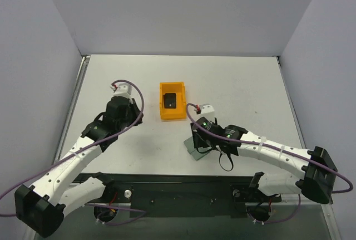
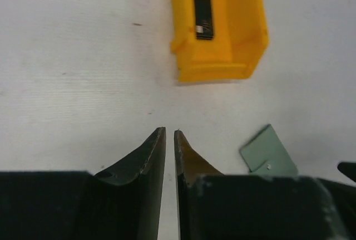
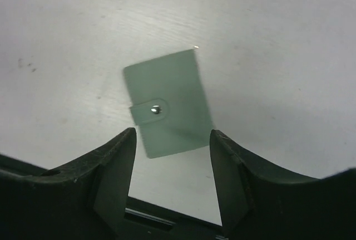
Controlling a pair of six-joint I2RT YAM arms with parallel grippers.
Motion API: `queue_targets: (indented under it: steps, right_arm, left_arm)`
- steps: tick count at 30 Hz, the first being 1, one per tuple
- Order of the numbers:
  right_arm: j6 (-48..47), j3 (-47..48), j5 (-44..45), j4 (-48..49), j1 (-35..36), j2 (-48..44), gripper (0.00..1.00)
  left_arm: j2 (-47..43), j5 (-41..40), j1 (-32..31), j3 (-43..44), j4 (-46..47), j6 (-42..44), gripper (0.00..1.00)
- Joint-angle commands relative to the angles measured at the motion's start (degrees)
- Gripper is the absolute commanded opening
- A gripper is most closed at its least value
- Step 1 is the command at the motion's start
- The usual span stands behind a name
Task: Put the credit cards into the card holder
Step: Place the card holder at the center of the board.
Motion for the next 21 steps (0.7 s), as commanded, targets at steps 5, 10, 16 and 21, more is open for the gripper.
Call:
queue_targets:
  steps: [5,10,16,21]
  right_arm:
    - [15.7,-13.6,-1.8,-1.2,-9.9,-13.1,0.43]
    - [19.5,-19.1,-2.9,-1.4,-10.5,-16.8,0.09]
    - [21.5,-22.5,-7.5,0.5,-10.7,-16.4,0.0]
    - [21.7,-23.6,-9.4,4.3,-10.7,-13.7,0.0]
  left_arm:
    - [14.4,1.1,-21.9,0.8,18.2,3.9,0.0]
    - [27.1,-3.2,-29.4,4.3,21.4,4.9,0.0]
    - [37.9,-3.1,-31.3,9.9,23.2,5.6,0.0]
    - [41.9,-4.5,-31.0,12.5,23.8,6.7,0.0]
